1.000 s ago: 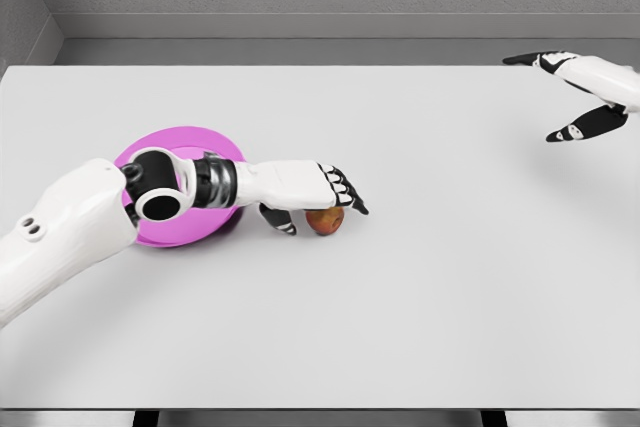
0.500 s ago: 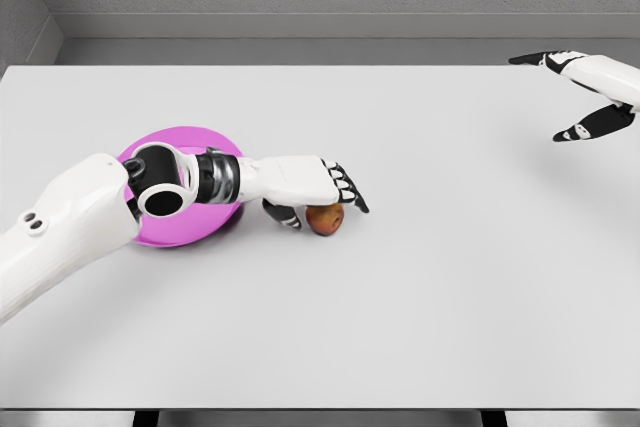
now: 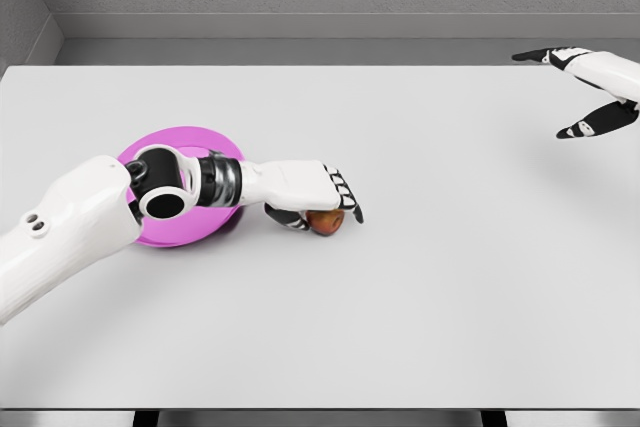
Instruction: Put the apple on the plate with both arms
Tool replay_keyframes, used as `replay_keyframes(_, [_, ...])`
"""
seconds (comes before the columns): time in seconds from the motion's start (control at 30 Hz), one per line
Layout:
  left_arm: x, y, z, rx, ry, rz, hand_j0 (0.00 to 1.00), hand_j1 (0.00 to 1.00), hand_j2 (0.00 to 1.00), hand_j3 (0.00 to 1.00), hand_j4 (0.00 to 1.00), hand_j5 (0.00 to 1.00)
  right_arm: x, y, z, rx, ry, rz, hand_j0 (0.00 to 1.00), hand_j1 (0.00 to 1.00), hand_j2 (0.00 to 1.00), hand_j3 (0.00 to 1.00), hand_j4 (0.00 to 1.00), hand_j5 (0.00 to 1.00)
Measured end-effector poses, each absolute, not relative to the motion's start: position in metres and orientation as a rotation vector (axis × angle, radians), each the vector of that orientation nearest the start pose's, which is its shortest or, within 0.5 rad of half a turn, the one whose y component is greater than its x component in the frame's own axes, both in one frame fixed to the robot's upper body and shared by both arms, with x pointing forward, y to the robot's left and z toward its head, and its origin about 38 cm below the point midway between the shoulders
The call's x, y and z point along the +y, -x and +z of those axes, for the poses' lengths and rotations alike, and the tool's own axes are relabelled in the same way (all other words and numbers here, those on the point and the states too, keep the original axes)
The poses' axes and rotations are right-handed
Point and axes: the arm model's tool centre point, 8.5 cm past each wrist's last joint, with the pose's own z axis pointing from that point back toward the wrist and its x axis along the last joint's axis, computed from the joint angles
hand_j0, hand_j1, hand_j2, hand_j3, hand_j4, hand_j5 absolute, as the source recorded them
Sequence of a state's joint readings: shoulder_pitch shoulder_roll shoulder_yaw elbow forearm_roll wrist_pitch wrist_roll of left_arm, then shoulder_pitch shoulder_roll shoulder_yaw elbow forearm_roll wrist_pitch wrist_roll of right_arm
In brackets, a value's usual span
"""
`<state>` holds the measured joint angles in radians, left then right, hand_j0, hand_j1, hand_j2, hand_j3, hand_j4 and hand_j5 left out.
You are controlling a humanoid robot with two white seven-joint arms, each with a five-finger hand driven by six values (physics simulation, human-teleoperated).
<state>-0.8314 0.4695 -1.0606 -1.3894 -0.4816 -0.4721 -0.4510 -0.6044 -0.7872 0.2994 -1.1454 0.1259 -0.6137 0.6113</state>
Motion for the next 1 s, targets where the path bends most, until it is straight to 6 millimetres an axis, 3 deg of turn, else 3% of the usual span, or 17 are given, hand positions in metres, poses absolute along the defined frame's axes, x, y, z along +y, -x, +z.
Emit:
replay_keyframes(0.7, [0.105, -0.424, 0.152, 1.858, 0.112, 2.947, 0.51, 0.51, 0.51, 0.51, 0.51, 0.51, -0.410, -0.462, 0.249, -1.544, 0.400, 1.555, 1.00, 1.00, 1.00, 1.00, 1.00, 1.00])
replay_keyframes(1.0, [0.108, -0.425, 0.173, 1.858, 0.122, 2.885, 0.51, 0.51, 0.51, 0.51, 0.51, 0.51, -0.404, -0.465, 0.251, -1.545, 0.395, 1.572, 1.00, 1.00, 1.00, 1.00, 1.00, 1.00])
